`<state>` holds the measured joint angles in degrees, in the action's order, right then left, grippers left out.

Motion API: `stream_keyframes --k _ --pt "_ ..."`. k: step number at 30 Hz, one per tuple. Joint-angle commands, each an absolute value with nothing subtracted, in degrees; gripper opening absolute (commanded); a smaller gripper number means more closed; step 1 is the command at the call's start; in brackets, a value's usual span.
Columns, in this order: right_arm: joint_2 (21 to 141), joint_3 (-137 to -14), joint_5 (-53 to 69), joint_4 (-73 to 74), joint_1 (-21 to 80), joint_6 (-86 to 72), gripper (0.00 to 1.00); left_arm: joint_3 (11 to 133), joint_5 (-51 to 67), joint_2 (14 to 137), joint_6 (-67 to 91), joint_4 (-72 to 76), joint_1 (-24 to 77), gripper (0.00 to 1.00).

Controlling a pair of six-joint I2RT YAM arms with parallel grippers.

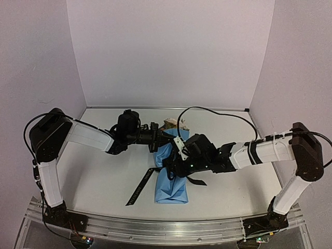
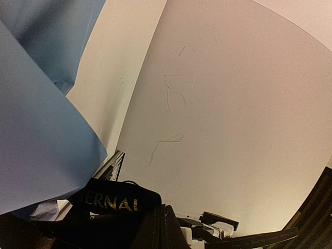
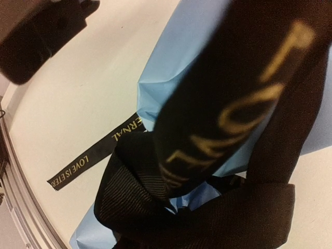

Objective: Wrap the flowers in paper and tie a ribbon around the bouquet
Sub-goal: Cross the half-tied ribbon over the folded bouquet.

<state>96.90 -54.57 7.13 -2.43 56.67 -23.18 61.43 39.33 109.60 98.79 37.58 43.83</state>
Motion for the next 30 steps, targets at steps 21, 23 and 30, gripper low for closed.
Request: stream_keyframes --k 21,23,30 --pt "89.39 -65.84 -5.33 34.79 57.73 -14.40 0.00 55.35 42.92 100.55 72.18 20.69 38.85 0.00" --pt "89.97 -66.96 -6.53 37.32 57.75 -13.41 0.00 55.60 43.24 100.11 68.60 17.60 38.85 0.00" --pt "92.01 -67.12 -11.99 38.08 57.71 -12.18 0.00 55.18 41.71 97.71 56.34 7.03 38.56 0.00"
